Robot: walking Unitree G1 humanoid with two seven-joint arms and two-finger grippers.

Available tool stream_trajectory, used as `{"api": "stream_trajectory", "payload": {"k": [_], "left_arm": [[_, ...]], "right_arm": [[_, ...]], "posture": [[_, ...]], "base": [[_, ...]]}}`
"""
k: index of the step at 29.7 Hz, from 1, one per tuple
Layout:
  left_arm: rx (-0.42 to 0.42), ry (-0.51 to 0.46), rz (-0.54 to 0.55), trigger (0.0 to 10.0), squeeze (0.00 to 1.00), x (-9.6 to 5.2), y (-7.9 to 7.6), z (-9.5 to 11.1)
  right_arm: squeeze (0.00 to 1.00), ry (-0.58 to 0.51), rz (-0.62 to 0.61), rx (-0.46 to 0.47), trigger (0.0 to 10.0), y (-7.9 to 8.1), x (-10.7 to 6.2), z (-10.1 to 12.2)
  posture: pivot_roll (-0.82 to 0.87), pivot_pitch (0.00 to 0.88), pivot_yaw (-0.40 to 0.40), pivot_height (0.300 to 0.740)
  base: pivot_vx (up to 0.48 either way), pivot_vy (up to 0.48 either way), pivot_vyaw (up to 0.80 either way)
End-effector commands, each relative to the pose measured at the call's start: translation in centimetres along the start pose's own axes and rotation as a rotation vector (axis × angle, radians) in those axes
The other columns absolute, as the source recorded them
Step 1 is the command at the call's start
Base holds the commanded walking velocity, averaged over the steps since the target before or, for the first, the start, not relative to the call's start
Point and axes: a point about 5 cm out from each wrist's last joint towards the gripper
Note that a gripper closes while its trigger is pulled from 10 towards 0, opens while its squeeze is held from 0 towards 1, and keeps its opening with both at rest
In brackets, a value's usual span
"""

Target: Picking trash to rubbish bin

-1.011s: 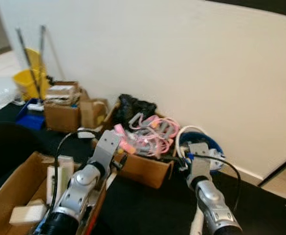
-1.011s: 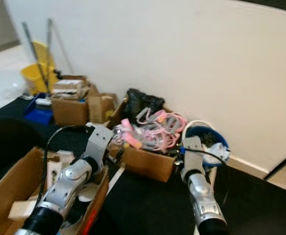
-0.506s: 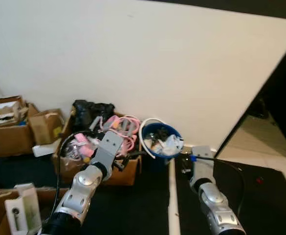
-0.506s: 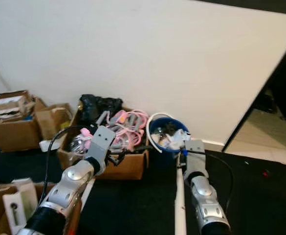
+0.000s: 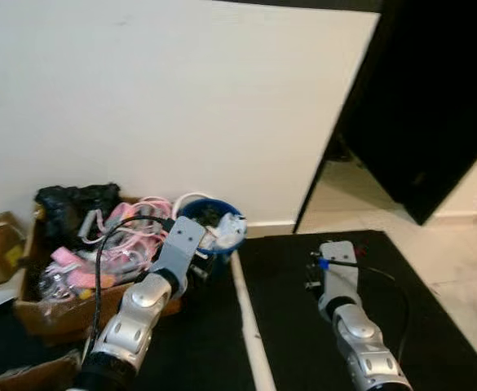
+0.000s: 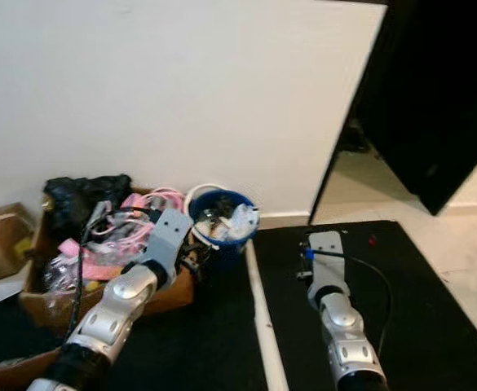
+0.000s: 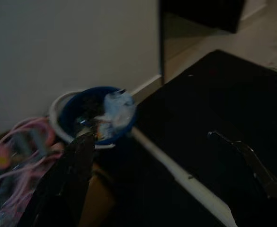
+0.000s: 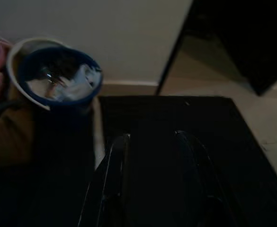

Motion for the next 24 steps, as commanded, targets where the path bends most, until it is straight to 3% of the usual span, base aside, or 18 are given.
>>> {"api": "stream_trajectory", "payload": {"k": [1, 24], "left_arm": [[0.007, 0.005, -0.002, 10.0, 0.00, -0.05, -0.07, -0.20], [0.009, 0.002, -0.005, 10.0, 0.00, 0.10, -0.10, -0.01]], "right_arm": [[0.00, 0.023, 0.000, 0.005, 10.0, 0.13, -0.21, -0.45], [0.00, 0.062, -0.008, -0.016, 10.0, -0.01, -0.55, -1.19]], "posture": [[-0.08, 0.025, -0.061, 0.740], [-0.08, 0.029, -0.060, 0.740]], "base": [[0.000, 0.000, -0.80], [0.000, 0.000, -0.80]]}}
Point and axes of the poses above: a point about 5 cm out from each wrist's last joint towards the gripper, its own x axis pointing out of the wrist towards the gripper, its own z axis along the axis of the wrist's last joint, y = z × x, and after that the axes turned 7 degrees about -x, right-handed
